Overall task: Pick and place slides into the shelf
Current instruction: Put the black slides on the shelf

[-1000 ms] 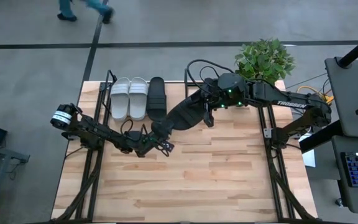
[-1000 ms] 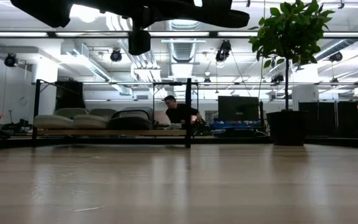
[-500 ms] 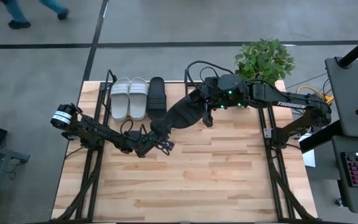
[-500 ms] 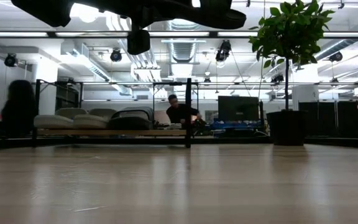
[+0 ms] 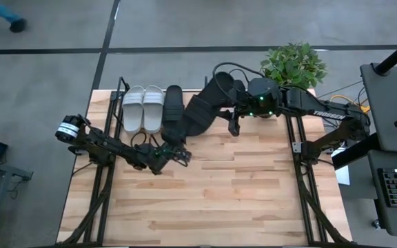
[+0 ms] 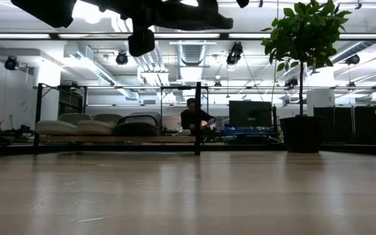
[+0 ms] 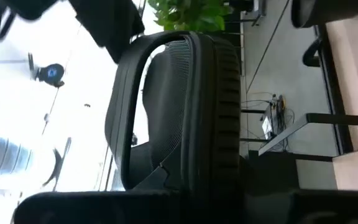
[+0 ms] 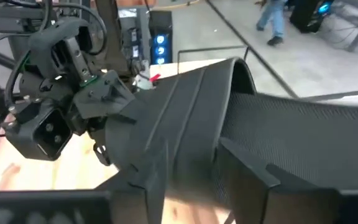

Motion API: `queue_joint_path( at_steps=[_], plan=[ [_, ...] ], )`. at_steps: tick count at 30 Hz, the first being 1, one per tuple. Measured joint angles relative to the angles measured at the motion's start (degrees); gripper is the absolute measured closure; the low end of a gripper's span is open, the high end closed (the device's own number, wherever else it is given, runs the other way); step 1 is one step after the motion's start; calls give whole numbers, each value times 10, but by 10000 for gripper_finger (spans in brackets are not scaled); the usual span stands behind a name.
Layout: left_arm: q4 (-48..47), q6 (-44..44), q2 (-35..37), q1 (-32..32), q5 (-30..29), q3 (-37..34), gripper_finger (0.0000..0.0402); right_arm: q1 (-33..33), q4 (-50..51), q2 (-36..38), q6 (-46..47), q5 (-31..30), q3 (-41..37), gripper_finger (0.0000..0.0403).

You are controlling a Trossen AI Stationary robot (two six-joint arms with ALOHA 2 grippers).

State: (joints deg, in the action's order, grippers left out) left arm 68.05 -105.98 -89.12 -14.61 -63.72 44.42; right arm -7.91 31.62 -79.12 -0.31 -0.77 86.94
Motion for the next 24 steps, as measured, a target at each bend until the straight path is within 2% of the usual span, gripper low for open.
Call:
queue_joint_path(
  at_steps=[6, 17, 20, 24],
  plan=[
    [25, 9, 1, 3, -45, -2, 379, 0, 4, 25, 0, -25, 5, 248],
    [21, 52, 1, 35, -54, -22, 379, 0, 66, 58, 5, -29, 5, 243],
    [30, 118, 1, 53, -55, -22, 379, 0, 79, 58, 8, -29, 3, 243],
    [35, 267, 1, 79, -56, -24, 379, 0, 75, 59, 4, -29, 1, 243]
  ],
)
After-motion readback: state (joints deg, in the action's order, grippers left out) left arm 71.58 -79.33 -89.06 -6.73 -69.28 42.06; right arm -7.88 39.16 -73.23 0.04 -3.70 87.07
